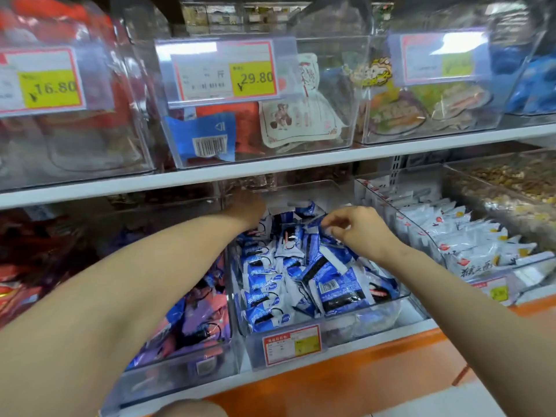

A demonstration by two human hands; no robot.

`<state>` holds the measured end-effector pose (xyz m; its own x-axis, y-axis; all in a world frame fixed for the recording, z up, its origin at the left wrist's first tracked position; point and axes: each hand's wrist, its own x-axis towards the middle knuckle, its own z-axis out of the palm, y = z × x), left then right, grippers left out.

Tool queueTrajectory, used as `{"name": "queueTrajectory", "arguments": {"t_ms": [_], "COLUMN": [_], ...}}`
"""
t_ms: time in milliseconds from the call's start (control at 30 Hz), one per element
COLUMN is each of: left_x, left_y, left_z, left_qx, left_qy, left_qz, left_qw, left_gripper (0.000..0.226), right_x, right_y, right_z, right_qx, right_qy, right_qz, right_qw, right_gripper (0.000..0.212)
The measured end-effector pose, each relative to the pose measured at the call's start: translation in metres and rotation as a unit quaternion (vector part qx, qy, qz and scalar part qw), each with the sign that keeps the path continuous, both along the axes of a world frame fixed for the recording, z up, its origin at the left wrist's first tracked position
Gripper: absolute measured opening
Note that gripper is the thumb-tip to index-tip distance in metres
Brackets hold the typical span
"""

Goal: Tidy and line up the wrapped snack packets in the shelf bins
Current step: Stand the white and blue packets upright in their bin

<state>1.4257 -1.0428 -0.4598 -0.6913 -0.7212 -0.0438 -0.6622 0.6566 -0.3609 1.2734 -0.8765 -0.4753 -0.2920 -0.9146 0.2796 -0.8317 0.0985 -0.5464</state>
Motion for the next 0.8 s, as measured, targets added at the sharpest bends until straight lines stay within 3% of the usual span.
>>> {"name": "queueTrajectory", "arguments": {"t_ms": [233,333,400,533,633,700,800], "left_x": [0.0,0.003,0.006,0.014,0.024,0.03,0.031], "left_y": [-0.017,-0.02,-0.023,-0.023,-0.02,-0.014,0.0], "left_z": [0.003,-0.003,-0.001,0.009,0.01,0.011,0.014], "left_qx": [-0.113,-0.153,-0.111,-0.018,0.066,0.158,0.344], "left_qy": [-0.113,-0.118,-0.094,0.01,0.148,0.268,0.426], "left_qz": [0.003,-0.028,-0.035,-0.039,-0.055,-0.054,0.033], "left_qw": [0.987,0.981,0.989,0.999,0.985,0.949,0.836], "left_gripper": [0.038,0.036,0.027,0.021,0.021,0.013,0.012], "right_x": [0.014,0.017,0.016,0.01,0.012,0.014,0.017], "right_y": [-0.06,-0.087,-0.093,-0.104,-0.111,-0.109,-0.099], "right_z": [0.017,0.003,-0.006,-0.014,-0.016,-0.015,-0.006], "right_qx": [-0.027,0.045,0.097,0.103,0.084,0.071,0.001], "right_qy": [0.033,0.111,0.161,0.163,0.181,0.195,0.182], "right_qz": [0.011,0.006,0.004,-0.002,-0.016,-0.03,-0.048], "right_qw": [0.999,0.993,0.982,0.981,0.98,0.978,0.982], "right_gripper": [0.023,0.029,0.034,0.039,0.032,0.024,0.021]}}
